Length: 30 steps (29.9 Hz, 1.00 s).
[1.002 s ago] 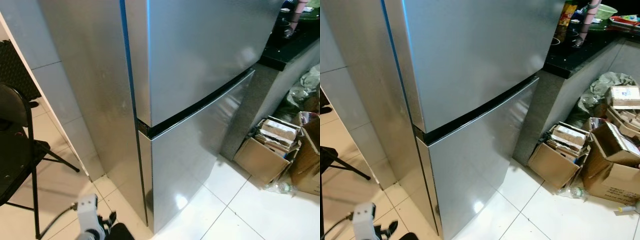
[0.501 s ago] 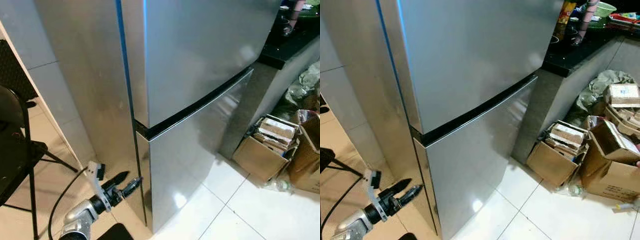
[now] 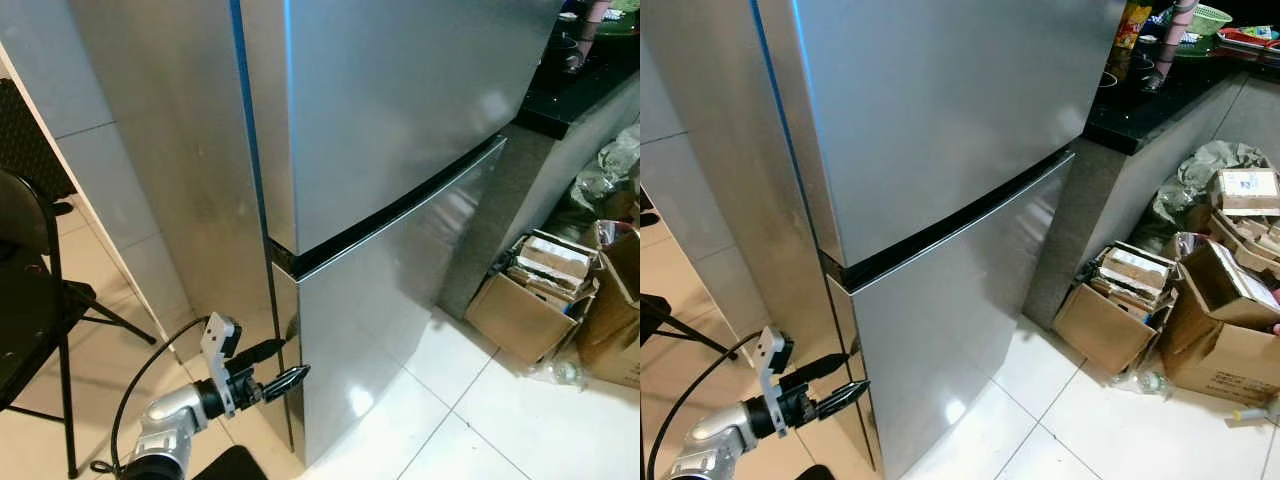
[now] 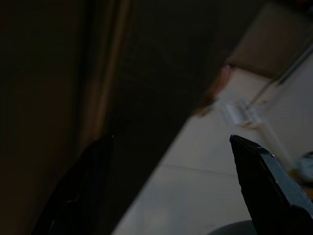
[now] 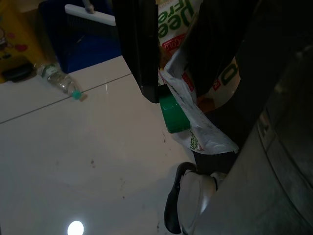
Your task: Restocking fridge
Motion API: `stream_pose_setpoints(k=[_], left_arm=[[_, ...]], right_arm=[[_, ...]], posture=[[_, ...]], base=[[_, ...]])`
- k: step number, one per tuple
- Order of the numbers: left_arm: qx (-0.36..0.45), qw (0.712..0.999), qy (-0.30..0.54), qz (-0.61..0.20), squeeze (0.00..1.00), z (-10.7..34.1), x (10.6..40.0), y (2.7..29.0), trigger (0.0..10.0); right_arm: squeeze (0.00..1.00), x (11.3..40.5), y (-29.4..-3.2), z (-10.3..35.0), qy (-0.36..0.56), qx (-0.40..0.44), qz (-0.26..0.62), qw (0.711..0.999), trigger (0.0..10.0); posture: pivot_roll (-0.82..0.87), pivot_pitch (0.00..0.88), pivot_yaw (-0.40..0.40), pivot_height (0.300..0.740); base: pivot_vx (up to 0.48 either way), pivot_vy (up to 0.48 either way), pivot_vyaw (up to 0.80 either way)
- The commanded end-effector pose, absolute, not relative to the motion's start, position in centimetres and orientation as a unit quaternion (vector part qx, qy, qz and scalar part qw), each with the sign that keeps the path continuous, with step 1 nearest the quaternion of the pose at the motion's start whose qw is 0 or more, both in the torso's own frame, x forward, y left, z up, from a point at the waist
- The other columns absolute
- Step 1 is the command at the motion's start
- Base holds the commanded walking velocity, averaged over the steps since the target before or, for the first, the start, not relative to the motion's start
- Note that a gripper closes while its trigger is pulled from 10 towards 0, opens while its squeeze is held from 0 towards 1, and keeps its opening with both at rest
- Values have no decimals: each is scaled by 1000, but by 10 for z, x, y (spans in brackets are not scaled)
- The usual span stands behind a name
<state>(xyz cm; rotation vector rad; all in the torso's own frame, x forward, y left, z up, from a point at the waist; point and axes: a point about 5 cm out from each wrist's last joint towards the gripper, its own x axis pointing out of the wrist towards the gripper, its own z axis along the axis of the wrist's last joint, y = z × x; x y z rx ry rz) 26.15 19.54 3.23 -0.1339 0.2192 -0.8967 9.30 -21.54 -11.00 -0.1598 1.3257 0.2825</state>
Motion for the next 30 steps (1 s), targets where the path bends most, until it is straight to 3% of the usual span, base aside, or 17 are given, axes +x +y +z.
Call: stream_pose_setpoints(k=[1,6,15,19,25,30], left_arm=[[-28,894,91,-438,0,39,270,181,10000],[-17,913,63,-402,0,44,281,170,10000],[-37,920,29,-390,0,50,287,151,10000],[-61,904,14,-423,0,53,285,129,10000],[-80,846,12,-526,0,53,264,94,10000],[-85,828,16,-554,0,52,257,86,10000]], right_arm=[[0,91,-216,-110,616,-71,126,775,10000],[0,90,-216,-111,617,-73,126,773,10000],[0,90,-216,-111,617,-74,127,773,10000],[0,90,-217,-111,617,-76,127,773,10000],[0,90,-217,-110,617,-76,127,773,10000],[0,90,-217,-111,617,-76,127,773,10000]], posture=[[6,0,-66,740],[-3,0,-56,740],[-4,0,-55,740],[-4,0,-56,740],[-2,0,-57,740],[-1,0,-58,740]], base=[[0,0,0],[0,0,0],[0,0,0],[0,0,0],[0,0,0],[0,0,0]])
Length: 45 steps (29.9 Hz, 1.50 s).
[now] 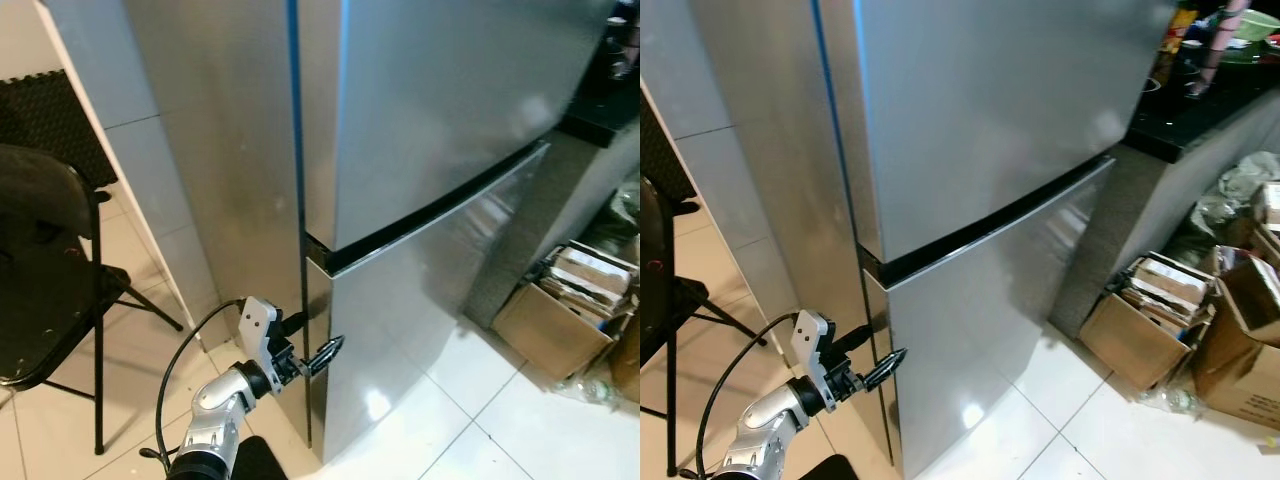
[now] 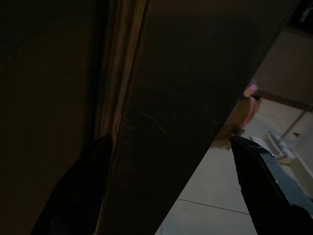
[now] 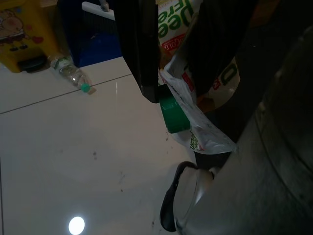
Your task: Restocking fridge
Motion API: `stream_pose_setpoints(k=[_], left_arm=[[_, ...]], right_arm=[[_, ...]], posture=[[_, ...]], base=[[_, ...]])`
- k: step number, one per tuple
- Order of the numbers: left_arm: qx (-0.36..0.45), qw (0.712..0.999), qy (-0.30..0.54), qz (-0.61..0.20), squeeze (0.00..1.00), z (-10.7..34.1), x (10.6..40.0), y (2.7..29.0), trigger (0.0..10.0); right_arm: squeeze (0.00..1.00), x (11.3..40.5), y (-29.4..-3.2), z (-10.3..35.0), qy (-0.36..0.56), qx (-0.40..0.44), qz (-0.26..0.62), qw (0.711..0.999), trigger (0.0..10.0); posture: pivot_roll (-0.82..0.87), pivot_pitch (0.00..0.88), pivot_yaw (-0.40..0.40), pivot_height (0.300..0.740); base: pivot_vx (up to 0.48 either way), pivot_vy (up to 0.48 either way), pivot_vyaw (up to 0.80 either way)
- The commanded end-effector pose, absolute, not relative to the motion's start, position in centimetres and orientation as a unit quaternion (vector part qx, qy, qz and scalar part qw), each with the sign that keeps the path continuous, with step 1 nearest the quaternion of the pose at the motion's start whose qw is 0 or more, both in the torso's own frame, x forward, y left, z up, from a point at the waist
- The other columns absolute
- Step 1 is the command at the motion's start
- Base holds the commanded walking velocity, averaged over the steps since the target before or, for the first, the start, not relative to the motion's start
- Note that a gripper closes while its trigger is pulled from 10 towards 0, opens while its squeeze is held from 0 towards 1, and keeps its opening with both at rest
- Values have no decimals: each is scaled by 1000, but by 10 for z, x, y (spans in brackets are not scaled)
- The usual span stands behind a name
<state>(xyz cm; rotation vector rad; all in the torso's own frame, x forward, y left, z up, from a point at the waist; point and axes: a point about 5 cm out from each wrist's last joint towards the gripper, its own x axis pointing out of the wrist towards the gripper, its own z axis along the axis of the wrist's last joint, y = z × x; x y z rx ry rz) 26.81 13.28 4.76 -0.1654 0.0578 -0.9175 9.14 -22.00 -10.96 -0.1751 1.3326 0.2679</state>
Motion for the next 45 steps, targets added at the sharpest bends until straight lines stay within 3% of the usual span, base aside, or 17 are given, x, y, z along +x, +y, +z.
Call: stream_pose_setpoints(k=[1,23,31,35,39,45], left_arm=[[-86,824,18,-560,0,52,256,84,10000],[-111,781,28,-615,0,58,241,70,10000],[-142,737,55,-659,0,58,225,71,10000],[-130,727,107,-666,0,41,215,83,10000],[-70,717,219,-658,0,5,196,109,10000],[-78,707,292,-639,0,-14,176,133,10000]], right_arm=[[0,90,-216,-111,617,-76,127,773,10000],[0,90,-214,-111,617,-72,125,774,10000],[0,89,-212,-112,617,-70,126,773,10000],[0,89,-212,-112,618,-69,126,773,10000],[0,89,-211,-112,619,-67,126,772,10000],[0,87,-210,-112,622,-66,128,769,10000]], posture=[[-3,0,-56,740],[-6,0,-49,740],[-5,0,-48,740],[-5,0,-48,740],[-3,0,-47,740],[1,0,-48,740]], base=[[0,0,0],[0,0,0],[0,0,0],[0,0,0],[0,0,0],[0,0,0]])
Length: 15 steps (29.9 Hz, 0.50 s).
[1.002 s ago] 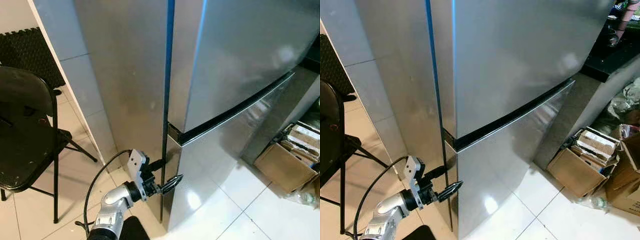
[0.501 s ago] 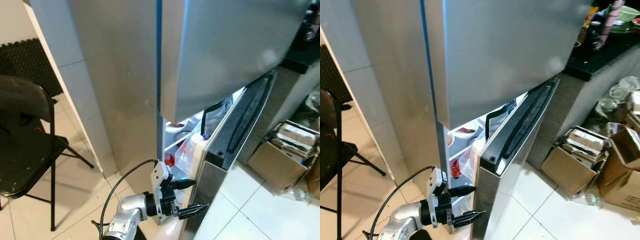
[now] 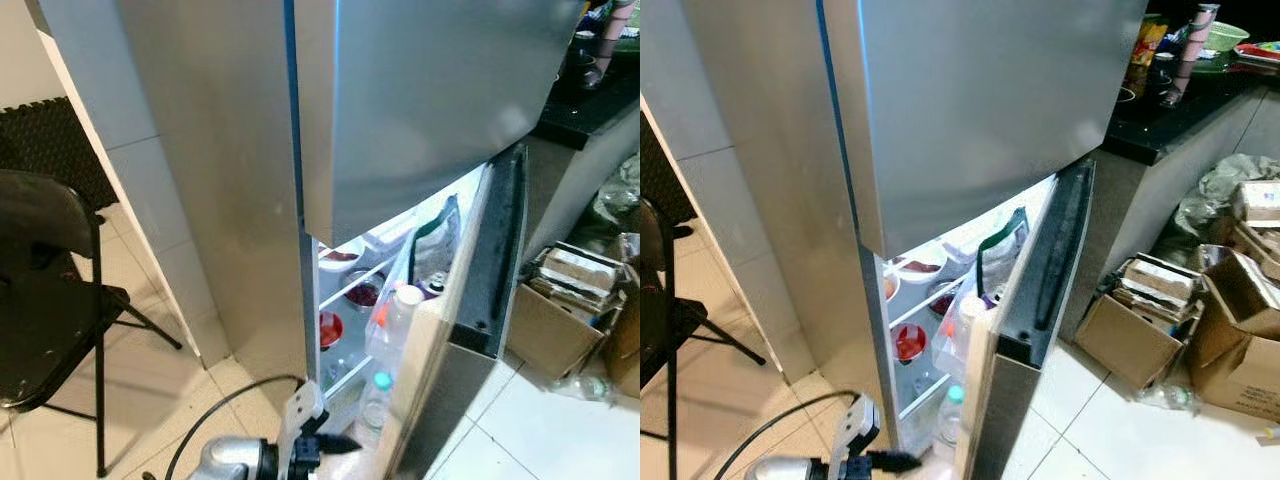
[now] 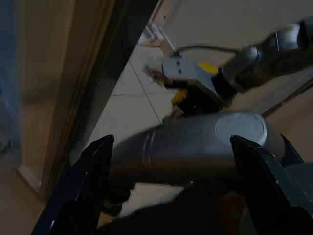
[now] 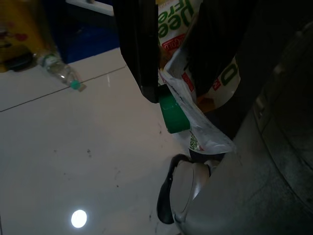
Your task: Restocking fridge
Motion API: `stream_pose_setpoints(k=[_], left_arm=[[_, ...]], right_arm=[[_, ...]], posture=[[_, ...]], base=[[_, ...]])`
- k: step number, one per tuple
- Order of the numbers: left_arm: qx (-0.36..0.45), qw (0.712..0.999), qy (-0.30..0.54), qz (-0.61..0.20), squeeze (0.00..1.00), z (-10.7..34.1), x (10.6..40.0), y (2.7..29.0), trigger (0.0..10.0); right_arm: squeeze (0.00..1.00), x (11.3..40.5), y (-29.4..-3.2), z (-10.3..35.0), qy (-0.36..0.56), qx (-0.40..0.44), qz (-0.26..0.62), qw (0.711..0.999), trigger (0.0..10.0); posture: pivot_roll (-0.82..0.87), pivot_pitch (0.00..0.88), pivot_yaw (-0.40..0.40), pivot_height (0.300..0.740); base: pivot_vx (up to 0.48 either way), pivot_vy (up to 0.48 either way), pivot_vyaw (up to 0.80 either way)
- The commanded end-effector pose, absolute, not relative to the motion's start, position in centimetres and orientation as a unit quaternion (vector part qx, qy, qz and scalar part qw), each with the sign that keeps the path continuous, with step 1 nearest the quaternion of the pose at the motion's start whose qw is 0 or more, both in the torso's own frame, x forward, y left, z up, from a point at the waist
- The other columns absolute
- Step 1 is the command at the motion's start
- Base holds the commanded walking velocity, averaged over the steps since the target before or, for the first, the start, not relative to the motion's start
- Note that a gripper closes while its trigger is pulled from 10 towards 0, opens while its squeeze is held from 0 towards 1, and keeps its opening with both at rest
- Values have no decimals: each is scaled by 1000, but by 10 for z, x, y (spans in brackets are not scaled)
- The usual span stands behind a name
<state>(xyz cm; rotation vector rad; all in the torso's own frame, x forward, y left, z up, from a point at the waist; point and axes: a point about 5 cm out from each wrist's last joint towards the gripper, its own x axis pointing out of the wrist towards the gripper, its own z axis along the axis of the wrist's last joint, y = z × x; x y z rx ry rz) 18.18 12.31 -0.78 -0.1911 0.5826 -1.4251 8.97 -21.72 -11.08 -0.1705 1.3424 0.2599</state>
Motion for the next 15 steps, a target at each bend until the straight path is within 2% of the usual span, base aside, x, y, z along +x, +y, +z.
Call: stream_pose_setpoints(k=[1,4,6,9,10,11,13,14,15], left_arm=[[-77,710,306,-630,0,-18,174,137,10000],[-67,722,327,-606,0,-28,171,144,10000],[-57,746,358,-558,0,-41,170,150,10000],[-37,762,366,-533,0,-47,171,153,10000],[-37,789,376,-485,0,-53,173,157,10000],[-27,815,375,-442,0,-58,175,160,10000],[-27,815,375,-442,0,-58,175,160,10000],[-18,834,381,-398,0,-62,175,163,10000],[-18,834,381,-398,0,-62,175,163,10000]], right_arm=[[0,87,-210,-112,623,-67,128,769,10000],[0,86,-212,-112,625,-71,126,767,10000],[0,85,-214,-112,627,-74,122,765,10000],[0,85,-214,-113,629,-76,120,764,10000],[0,84,-215,-113,632,-79,117,762,10000],[0,82,-215,-113,636,-83,115,759,10000],[0,82,-215,-113,636,-83,115,759,10000],[0,81,-216,-113,639,-87,113,755,10000],[0,81,-216,-113,639,-87,113,755,10000]], posture=[[1,0,-48,740],[5,0,-48,740],[4,0,-48,740],[1,0,-46,740],[0,0,-46,740],[-2,0,-46,740],[-2,0,-46,740],[-4,0,-44,740],[-4,0,-44,740]], base=[[0,0,0],[0,0,0],[0,0,0],[0,0,0],[0,0,0],[0,0,-494],[0,0,-494],[0,0,-800],[0,0,-800]])
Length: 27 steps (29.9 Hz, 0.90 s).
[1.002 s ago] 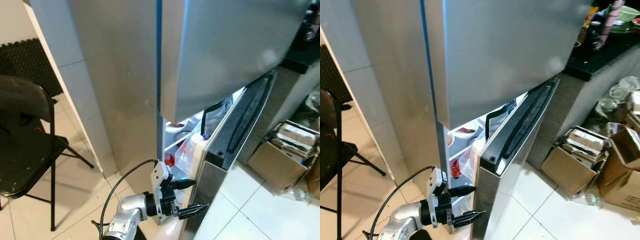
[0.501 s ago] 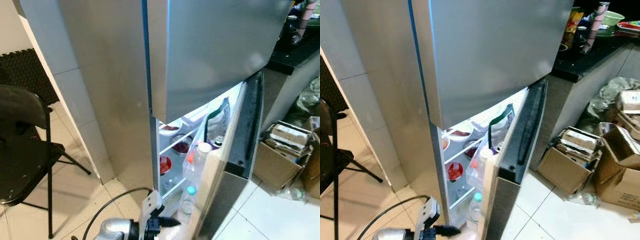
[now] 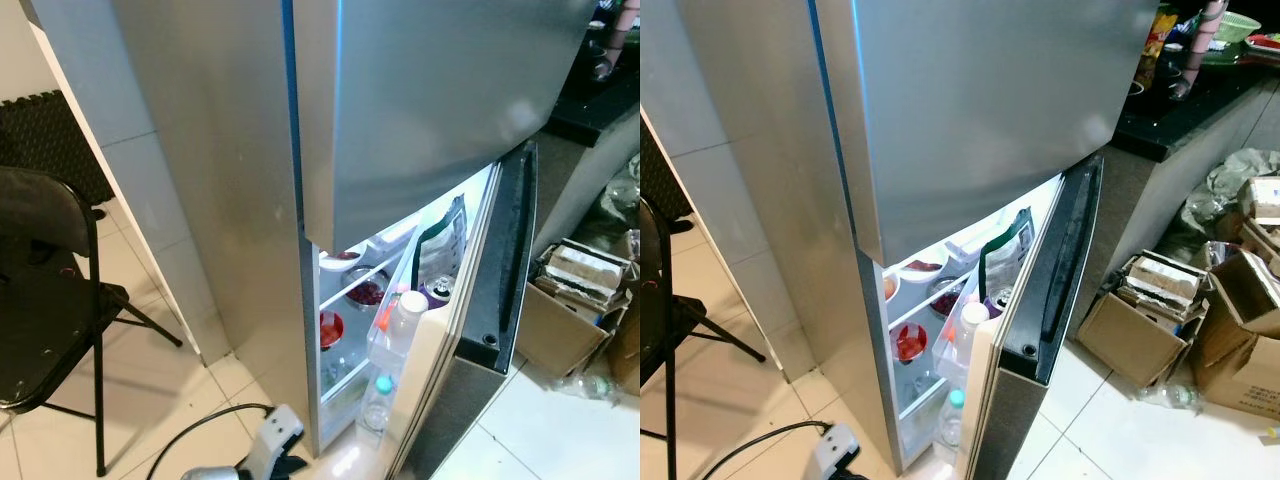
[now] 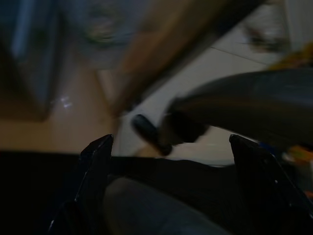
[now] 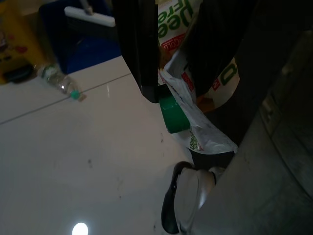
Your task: Restocking fridge
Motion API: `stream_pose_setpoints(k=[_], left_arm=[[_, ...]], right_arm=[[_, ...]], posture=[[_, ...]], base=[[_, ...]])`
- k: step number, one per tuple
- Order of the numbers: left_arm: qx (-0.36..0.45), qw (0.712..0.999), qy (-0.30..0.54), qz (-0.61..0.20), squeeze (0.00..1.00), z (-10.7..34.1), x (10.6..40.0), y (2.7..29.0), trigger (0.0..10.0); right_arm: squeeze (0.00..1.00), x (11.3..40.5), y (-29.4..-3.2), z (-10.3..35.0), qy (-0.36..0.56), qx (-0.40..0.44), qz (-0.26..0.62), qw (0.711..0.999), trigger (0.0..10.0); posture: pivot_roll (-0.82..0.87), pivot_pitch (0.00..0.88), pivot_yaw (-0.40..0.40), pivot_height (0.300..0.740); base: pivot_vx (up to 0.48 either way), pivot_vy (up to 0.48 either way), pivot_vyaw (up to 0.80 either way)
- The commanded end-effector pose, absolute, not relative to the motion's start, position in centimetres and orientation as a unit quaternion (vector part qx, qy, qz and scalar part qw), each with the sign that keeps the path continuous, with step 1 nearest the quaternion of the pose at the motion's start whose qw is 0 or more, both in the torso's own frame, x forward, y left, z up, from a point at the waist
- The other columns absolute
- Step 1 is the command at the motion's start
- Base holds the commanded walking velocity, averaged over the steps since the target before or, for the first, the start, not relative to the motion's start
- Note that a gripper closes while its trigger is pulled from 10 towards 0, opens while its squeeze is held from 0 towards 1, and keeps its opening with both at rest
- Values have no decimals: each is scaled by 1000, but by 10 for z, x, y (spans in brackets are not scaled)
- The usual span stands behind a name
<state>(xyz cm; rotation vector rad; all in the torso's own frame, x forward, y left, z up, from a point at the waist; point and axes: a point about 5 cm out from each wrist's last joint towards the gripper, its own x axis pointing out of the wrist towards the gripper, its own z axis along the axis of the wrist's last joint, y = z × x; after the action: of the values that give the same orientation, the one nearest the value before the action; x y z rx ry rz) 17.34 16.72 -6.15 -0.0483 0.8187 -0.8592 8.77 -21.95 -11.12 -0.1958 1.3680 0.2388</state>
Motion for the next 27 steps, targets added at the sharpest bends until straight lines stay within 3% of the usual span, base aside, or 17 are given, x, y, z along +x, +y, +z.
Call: stream_pose_setpoints(k=[1,6,24,27], left_arm=[[-19,848,387,-361,0,-66,174,166,10000],[-65,887,387,-245,0,-73,172,176,10000],[-46,924,324,-199,0,-59,202,173,10000],[-42,928,312,-201,0,-56,208,171,10000]], right_arm=[[0,81,-217,-113,642,-92,112,753,10000],[0,80,-220,-113,647,-104,115,747,10000],[0,84,-226,-111,646,-106,101,749,10000],[0,82,-226,-111,646,-105,99,750,10000]], posture=[[-4,0,-45,740],[-4,0,-53,740],[-4,0,-54,740],[-4,0,-54,740]], base=[[0,0,-800],[0,0,-800],[0,0,-800],[0,0,0]])
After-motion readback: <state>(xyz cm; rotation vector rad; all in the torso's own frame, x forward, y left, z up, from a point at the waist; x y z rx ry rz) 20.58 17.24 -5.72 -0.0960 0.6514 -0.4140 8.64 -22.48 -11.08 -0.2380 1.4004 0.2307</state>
